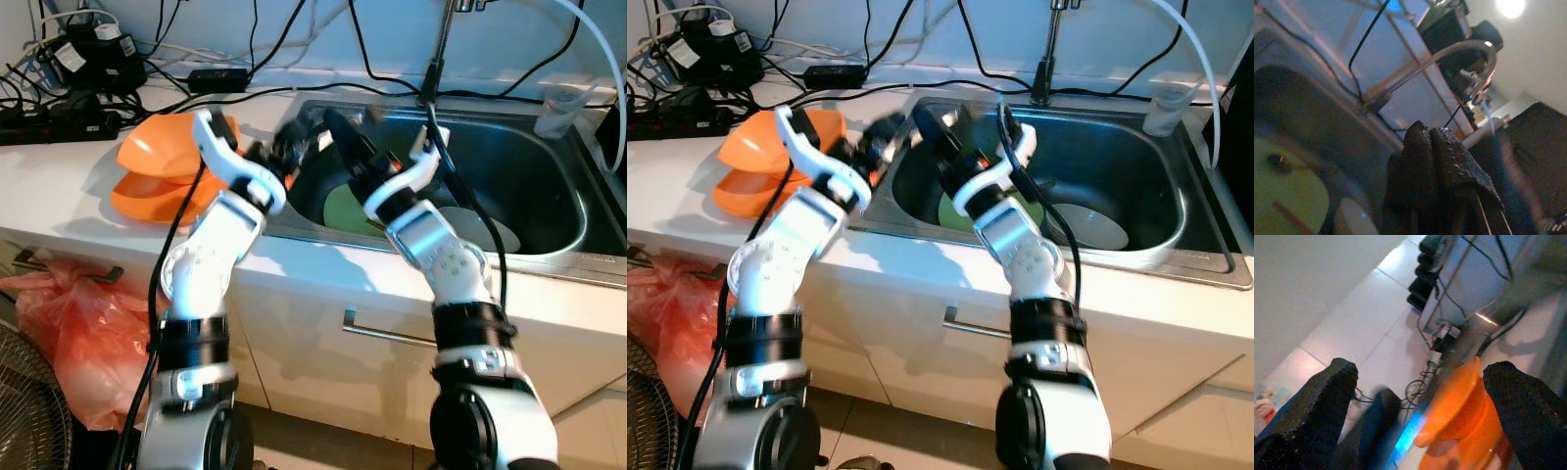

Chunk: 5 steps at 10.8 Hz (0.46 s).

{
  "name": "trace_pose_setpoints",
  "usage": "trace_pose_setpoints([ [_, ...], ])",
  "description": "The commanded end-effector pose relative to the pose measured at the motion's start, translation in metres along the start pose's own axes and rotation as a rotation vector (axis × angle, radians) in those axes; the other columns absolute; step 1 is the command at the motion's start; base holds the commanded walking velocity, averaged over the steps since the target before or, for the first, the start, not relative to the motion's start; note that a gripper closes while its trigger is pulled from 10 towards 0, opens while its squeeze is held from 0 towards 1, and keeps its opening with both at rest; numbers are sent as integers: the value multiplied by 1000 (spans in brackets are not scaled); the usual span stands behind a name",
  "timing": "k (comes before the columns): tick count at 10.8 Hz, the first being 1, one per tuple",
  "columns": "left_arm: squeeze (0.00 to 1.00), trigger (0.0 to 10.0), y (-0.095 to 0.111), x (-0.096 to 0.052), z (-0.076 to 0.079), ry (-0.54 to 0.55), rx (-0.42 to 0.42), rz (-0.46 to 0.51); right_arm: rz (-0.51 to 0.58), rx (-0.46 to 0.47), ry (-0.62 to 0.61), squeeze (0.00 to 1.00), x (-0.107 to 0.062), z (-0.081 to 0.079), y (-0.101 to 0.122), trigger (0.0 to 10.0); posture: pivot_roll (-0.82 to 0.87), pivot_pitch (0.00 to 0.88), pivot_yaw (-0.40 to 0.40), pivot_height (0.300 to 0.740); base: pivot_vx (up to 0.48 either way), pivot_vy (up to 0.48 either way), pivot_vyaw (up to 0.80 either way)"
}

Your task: Kitchen organization

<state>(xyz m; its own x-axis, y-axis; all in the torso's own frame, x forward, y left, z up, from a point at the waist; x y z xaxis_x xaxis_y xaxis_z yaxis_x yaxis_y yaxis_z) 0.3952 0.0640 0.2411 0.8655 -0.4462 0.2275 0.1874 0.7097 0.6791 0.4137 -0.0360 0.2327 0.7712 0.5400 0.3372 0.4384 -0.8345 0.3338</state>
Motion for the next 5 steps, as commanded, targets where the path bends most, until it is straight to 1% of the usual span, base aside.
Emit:
trace_pose_setpoints([
  [1,0,0,-17,-2,14,-31,-72,-24,5,13,49,0,8,-12,-1,10000,111,0,60,740,0,0,0],
  [3,0,0,-28,-10,15,-25,-82,-59,6,13,60,0,9,-11,2,10000,119,0,62,740,0,0,0],
  [4,0,0,-30,-12,16,-23,-85,-64,7,13,63,0,10,-11,3,10000,122,0,62,740,0,0,0],
  [5,0,0,-29,-12,17,-24,-84,-67,11,15,67,0,11,-11,3,4902,122,0,62,740,0,0,0],
])
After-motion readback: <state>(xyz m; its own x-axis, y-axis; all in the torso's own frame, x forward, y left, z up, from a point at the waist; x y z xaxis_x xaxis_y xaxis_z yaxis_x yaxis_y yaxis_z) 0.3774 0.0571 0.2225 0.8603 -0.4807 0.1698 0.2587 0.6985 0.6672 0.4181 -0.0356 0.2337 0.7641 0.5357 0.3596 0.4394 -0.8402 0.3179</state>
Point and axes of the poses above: a point about 5 cm out from each wrist's last joint towards the gripper, its own x axis pointing out of the wrist towards the gripper, its own y axis along the axis of the wrist's last joint, z = x × y, the point moved 6 cm from there along x, pointing out of the wrist towards the gripper, and after that the axes turned 11 degrees about x, right-handed, at the moved point
